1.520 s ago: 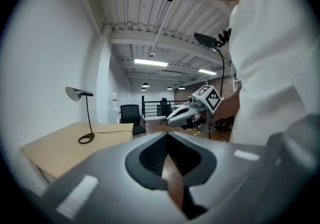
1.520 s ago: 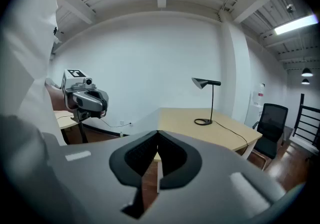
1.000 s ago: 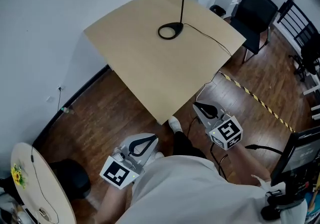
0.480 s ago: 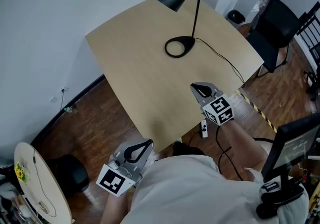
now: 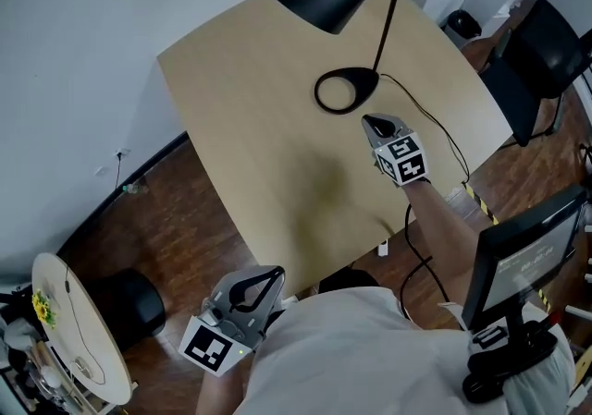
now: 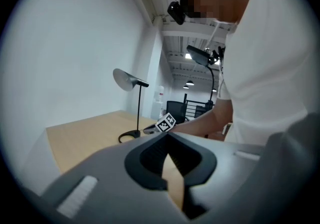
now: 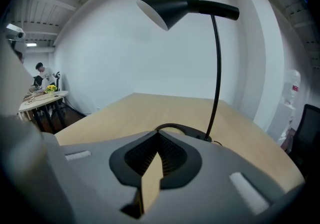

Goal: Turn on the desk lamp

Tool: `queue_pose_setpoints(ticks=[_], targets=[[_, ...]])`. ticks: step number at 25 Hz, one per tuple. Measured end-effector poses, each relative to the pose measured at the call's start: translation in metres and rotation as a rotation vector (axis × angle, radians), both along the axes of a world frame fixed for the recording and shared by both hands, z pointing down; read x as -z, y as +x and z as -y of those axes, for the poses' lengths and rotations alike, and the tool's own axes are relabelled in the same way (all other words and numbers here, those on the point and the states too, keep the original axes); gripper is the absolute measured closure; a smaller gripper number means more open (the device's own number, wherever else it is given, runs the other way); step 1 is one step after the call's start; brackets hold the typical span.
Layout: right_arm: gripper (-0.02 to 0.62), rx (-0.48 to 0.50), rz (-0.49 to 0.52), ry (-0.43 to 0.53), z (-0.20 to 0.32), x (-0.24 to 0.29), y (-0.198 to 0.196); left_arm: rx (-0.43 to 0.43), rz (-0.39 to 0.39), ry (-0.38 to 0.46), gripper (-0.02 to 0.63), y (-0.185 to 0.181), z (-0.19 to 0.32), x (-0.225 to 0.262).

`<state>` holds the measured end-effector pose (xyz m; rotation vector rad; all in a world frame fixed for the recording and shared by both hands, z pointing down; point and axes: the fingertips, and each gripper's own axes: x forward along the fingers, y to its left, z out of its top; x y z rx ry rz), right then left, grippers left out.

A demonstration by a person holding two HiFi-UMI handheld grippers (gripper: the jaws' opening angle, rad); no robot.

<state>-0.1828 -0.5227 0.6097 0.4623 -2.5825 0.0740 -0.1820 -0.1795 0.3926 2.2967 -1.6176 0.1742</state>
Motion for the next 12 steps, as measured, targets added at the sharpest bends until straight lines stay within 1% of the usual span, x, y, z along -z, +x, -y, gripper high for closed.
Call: queue_pose_setpoints(ticks=[7,12], targets=[[0.592,-0.026,-0.048,0.016,0.067,-0.041,-0.035,0.011,-0.009,-0.044,0.589,-0.010,0.027,-0.016],[0.592,-0.060,-0.089,0.047,0.099,-0.049,-0.042,0.012,-0.010,-0.061,0.589,-0.005,0.025,-0.012]])
